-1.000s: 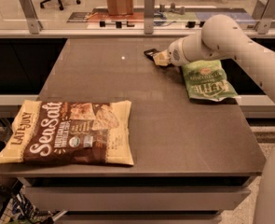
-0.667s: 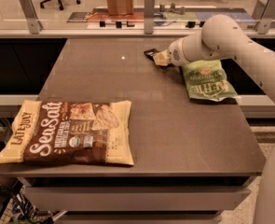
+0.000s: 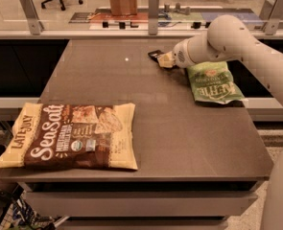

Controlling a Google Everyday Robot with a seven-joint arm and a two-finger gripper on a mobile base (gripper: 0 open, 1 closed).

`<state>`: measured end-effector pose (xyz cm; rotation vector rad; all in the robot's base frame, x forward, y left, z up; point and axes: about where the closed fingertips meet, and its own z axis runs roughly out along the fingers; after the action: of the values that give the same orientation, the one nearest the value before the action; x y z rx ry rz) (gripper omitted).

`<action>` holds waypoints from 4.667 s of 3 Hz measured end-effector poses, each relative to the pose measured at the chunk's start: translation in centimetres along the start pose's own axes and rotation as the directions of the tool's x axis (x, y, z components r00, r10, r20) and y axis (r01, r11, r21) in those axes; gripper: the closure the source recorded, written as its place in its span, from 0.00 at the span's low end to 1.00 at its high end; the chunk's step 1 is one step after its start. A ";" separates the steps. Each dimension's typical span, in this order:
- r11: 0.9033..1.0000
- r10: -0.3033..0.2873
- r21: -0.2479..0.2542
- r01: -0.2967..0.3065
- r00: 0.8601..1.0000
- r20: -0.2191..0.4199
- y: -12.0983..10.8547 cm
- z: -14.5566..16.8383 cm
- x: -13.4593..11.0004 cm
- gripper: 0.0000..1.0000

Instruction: Move rxbar chocolate near brown chip bag

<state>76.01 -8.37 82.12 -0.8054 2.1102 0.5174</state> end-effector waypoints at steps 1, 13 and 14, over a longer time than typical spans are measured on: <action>1.000 0.000 0.000 0.000 1.000 0.000 0.0 0.0 0.0 1.00; 0.981 -0.193 0.007 0.193 0.980 -0.047 1.7 -14.4 -6.6 1.00; 0.979 -0.204 0.011 0.206 0.977 -0.067 3.0 -16.9 -5.5 1.00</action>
Offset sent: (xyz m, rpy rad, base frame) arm -0.0069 -0.0094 0.0774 -0.0149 -0.1761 -0.0328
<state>67.44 -14.29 96.82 -1.0289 2.0579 0.3657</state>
